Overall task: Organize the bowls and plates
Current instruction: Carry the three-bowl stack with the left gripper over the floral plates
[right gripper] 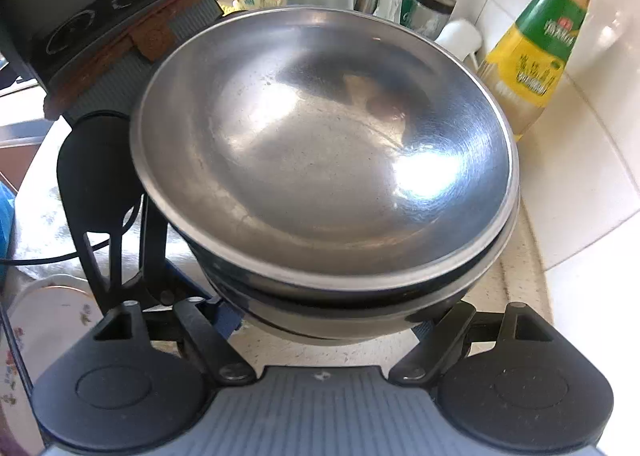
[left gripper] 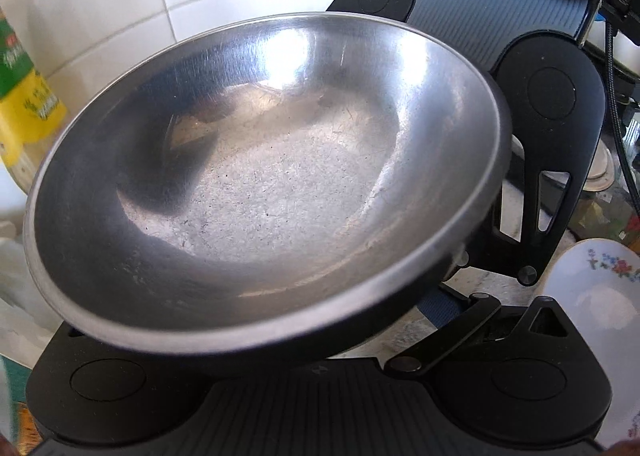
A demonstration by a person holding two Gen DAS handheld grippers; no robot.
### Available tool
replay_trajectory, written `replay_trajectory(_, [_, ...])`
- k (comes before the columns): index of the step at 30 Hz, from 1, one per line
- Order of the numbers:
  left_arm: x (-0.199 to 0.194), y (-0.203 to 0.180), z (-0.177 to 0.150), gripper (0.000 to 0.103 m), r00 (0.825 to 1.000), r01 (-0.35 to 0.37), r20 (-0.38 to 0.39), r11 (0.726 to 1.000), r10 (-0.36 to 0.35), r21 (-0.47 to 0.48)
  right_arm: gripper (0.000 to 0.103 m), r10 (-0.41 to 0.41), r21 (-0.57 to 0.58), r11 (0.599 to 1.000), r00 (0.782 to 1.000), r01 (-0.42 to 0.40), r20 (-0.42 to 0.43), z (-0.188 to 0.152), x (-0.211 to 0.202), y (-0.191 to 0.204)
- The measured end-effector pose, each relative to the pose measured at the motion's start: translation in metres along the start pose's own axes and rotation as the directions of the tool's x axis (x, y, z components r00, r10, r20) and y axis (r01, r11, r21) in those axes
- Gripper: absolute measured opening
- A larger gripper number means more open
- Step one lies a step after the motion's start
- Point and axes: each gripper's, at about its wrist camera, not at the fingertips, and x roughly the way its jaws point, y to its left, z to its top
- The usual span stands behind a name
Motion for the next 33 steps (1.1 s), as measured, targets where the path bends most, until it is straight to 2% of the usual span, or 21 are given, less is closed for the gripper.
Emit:
replay_trajectory(9, [-0.040, -0.015, 0.002, 0.103, 0.999, -0.028, 0.036, 0.998, 0.026, 0.064, 0.083, -0.076, 0.009, 0.997, 0.997, 0.075, 0.016, -0.010, -0.054, 0.043])
replay_trajectory(17, [-0.078, -0.035, -0.006, 0.103, 0.997, -0.047, 0.060, 0.991, 0.039, 0.123, 0.083, -0.128, 0.036, 0.991, 0.992, 0.127, 0.018, -0.023, -0.096, 0.098])
replay_trajectory(28, [-0.094, -0.063, -0.019, 0.103, 0.997, -0.032, 0.069, 0.984, 0.021, 0.173, 0.083, -0.159, 0.079, 0.984, 0.987, 0.158, 0.000, -0.037, -0.133, 0.151])
replay_trajectory(33, [-0.088, -0.055, -0.016, 0.103, 0.998, -0.012, 0.060, 0.979, -0.001, 0.204, 0.083, -0.170, 0.127, 0.977, 0.985, 0.170, -0.010, -0.038, -0.138, 0.170])
